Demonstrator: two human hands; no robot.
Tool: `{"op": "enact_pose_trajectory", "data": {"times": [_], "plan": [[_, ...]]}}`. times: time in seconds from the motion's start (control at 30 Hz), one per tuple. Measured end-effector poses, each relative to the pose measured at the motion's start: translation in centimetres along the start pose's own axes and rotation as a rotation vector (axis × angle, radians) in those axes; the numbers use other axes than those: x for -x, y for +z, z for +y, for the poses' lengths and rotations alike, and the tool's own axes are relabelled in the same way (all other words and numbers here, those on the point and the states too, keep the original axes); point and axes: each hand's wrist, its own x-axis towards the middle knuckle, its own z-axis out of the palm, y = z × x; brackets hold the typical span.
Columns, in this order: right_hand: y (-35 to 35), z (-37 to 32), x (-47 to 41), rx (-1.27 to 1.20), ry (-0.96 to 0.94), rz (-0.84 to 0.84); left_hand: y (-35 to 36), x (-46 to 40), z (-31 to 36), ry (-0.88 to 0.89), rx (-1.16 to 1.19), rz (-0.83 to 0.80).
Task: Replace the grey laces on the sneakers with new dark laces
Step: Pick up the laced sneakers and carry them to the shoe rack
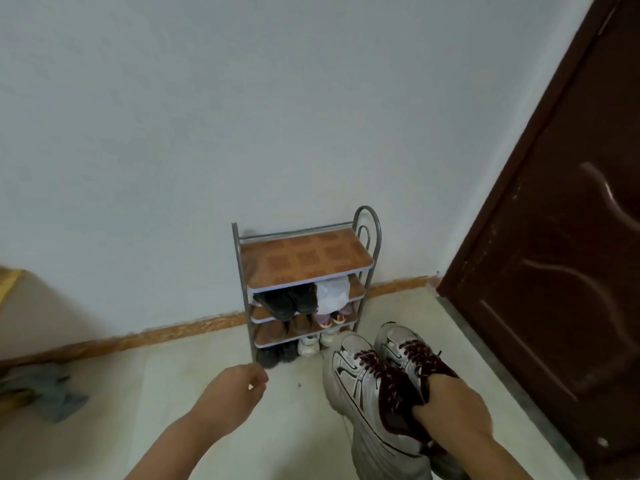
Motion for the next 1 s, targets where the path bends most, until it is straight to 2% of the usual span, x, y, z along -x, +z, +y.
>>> {"op": "enact_pose_trajectory", "data": {"times": [0.3,0.6,0.83,1.0], "plan": [[-0.4,-7.1,-14.9,0.000,-0.123,-0.103,-3.5,-11.4,-3.0,-0.103,0.013,0.066],[-0.2,-14.5,-30.1,-0.012,-0.057,-0.111,-9.8,-26.1,-5.3,-0.143,0.014,0.058],[1.0,-18.0,-40.0,-0.018,-0.028,-0.125,-10.5,-34.3,-4.9,-0.165,0.016,0.044],[2.9,-19.8,-46.8,-0.007,-0.036,-0.151,-9.2,-38.3,-5.8,-0.264,0.064,0.011]]}}
